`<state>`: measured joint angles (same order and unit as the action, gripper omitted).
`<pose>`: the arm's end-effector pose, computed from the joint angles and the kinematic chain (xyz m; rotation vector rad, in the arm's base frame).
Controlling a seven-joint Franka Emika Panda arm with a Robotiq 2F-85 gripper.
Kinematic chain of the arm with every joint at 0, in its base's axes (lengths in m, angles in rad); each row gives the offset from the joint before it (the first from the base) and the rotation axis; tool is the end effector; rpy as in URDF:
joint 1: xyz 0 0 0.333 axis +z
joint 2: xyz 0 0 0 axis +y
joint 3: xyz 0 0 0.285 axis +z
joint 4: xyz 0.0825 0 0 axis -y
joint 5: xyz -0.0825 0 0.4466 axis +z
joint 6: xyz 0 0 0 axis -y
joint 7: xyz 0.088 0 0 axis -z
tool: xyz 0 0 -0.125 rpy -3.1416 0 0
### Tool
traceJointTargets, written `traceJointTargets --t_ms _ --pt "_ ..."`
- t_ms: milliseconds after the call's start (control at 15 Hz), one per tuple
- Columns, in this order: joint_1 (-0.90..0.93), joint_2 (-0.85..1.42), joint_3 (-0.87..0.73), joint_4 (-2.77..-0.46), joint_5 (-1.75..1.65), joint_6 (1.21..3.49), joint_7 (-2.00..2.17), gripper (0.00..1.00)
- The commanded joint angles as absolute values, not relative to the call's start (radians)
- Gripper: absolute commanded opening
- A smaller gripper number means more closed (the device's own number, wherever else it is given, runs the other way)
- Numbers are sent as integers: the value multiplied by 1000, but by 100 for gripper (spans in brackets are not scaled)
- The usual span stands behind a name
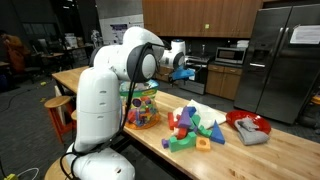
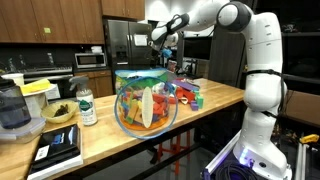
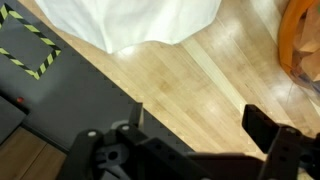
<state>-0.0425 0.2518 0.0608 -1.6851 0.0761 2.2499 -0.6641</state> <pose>0.7195 0.0138 0.4143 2.9225 0.9679 0.5009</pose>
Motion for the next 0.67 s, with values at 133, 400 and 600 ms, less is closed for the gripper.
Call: traceJointTargets --t_ms 133,400,600 --pt "-35 114 43 -1806 32 2181 -549 100" --pt "-29 43 38 -1871 29 2148 -465 100" --pt "-30 -8 26 -1920 18 2159 -389 100"
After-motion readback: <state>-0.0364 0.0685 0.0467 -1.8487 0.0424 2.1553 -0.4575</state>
